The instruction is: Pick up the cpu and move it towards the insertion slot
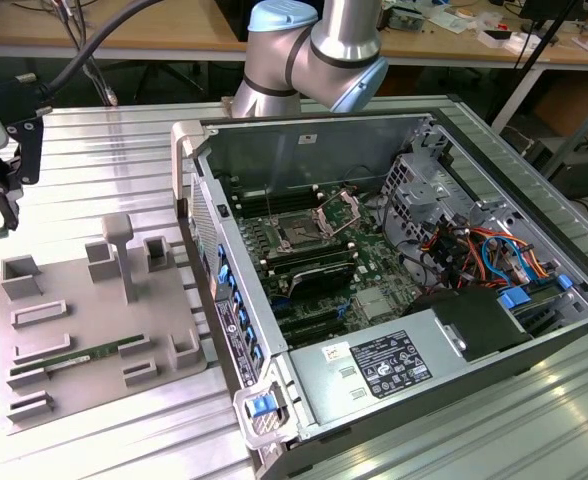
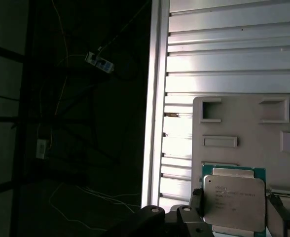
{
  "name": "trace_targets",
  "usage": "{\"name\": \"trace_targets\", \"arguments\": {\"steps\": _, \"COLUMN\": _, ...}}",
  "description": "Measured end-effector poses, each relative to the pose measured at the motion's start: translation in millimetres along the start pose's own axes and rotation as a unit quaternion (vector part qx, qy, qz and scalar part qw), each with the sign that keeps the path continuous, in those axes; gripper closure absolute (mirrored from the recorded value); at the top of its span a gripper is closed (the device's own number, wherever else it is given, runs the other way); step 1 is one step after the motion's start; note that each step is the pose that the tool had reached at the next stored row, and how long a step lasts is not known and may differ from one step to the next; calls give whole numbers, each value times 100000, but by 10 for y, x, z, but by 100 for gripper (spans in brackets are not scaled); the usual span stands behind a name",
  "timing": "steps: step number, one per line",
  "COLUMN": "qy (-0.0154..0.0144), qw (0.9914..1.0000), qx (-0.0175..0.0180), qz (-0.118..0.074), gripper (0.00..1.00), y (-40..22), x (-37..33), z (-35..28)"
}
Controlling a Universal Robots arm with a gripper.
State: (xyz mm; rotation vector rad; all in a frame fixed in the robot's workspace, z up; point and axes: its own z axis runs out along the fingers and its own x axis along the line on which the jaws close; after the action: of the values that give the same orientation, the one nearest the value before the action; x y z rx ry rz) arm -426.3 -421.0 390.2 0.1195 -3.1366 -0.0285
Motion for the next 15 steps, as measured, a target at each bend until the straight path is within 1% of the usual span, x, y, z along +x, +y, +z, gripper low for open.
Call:
{"name": "trace_targets", "arguments": {"steps": 3, "qy": 18, "qw": 100000, "qx": 10, "qz": 0, "gripper": 45, "y": 0, "x": -4, "z": -2}}
{"name": "trace_targets", "arguments": {"steps": 8, "qy": 9, "qw": 100000, "qx": 4, "qz": -3, "gripper": 45, "y": -3, "x": -43, "z": -1}}
{"name": "trace_targets", "arguments": {"steps": 15, "qy": 2, "qw": 100000, "qx": 3, "qz": 1, "gripper": 45, "y": -10, "x": -127, "z": -1}}
